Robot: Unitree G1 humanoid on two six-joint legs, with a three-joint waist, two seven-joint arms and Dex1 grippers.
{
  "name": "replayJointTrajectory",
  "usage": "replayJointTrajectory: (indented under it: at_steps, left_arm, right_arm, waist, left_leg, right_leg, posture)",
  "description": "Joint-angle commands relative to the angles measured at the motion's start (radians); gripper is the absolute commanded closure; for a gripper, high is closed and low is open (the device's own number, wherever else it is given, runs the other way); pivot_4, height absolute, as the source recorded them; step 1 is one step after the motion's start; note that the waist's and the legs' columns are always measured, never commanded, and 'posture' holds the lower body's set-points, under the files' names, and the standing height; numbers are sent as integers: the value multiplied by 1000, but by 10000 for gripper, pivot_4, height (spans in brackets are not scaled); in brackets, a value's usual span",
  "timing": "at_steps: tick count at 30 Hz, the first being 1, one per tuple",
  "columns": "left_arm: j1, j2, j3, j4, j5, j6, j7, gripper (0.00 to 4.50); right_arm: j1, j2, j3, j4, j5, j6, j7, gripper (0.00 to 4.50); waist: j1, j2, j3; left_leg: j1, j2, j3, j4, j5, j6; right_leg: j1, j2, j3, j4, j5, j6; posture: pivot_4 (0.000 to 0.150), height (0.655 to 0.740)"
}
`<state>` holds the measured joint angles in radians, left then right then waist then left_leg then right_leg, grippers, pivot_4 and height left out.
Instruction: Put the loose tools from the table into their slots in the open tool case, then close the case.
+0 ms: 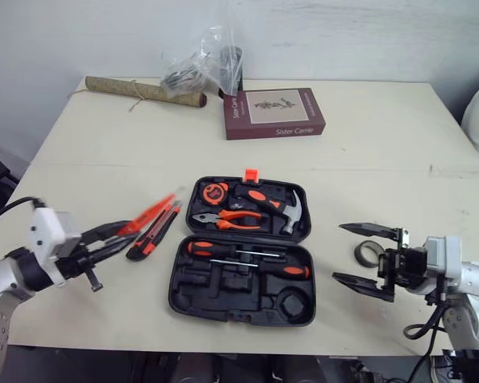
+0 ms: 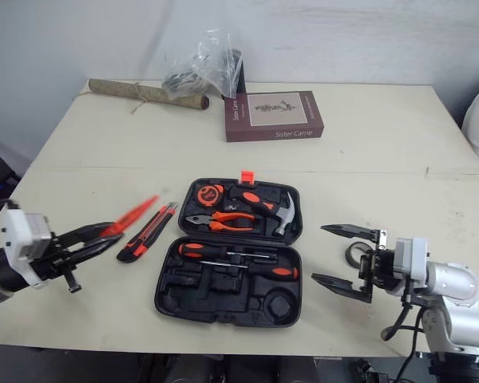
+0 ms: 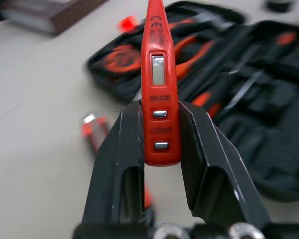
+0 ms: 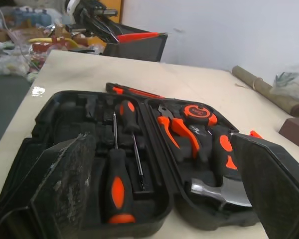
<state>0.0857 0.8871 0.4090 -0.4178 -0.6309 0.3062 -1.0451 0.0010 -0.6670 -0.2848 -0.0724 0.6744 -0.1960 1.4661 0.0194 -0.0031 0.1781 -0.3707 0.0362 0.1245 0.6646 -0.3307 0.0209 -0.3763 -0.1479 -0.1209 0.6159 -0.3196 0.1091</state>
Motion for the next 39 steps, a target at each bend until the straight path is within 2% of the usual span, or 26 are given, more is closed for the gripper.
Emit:
replayJointTrajectory:
  at_steps: [1,6,8,12,15,22,31,39]
  left_arm:
    - [-105,86,-129,-43,0,20,-118,41637]
    - [-293,137,-354,-34,81,90,-165,41637]
    - [-346,157,-435,-36,150,98,-187,41637]
    - [-409,174,-506,-24,235,102,-188,41637]
    - [-473,201,-579,-35,316,197,-163,41637]
    - [-525,193,-652,-51,374,228,-188,41637]
    - [-531,168,-699,-42,468,255,-143,41637]
    - [-520,211,-741,-46,545,232,-159,41637]
  right_arm:
    - [43,-34,-42,-32,43,6,53,0]
    - [59,-41,-36,-54,32,3,36,0]
    - [70,-41,-33,-80,30,13,21,0]
    - [98,-42,-32,-149,30,45,-21,0]
    - [128,-44,-35,-191,26,70,-48,0]
    - [142,-39,-32,-230,23,87,-74,0]
    - [130,-41,-15,-255,18,107,-99,0]
    - [111,-47,-3,-271,16,128,-120,0]
  waist:
    - [1,0,0]
    - [-7,2,1]
    - [-13,2,1]
    - [-20,1,2]
    - [-18,0,3]
    - [-17,0,4]
    - [-17,0,4]
    - [-17,-1,4]
  left_leg:
    - [0,0,0,0,0,0]
    - [1,0,3,-1,0,0]
    - [1,0,3,-1,0,0]
    - [1,1,3,-1,0,0]
    - [0,1,3,0,1,0]
    - [0,2,3,0,1,0]
    - [0,3,3,1,1,0]
    - [0,3,3,2,1,0]
  right_leg:
    - [0,1,0,0,0,0]
    - [0,7,-2,0,0,0]
    - [0,7,-4,0,0,1]
    - [-1,9,-5,3,0,1]
    - [-1,10,-5,3,0,1]
    - [-1,12,-2,3,1,1]
    - [-1,13,2,3,1,1]
    - [-1,13,4,3,1,1]
  posture:
    - [1500,7400]
    - [1500,7400]
    - [1500,7400]
    - [1500,7400]
    - [1500,7400]
    - [1500,7400]
    - [1500,7400]
    - [1500,7400]
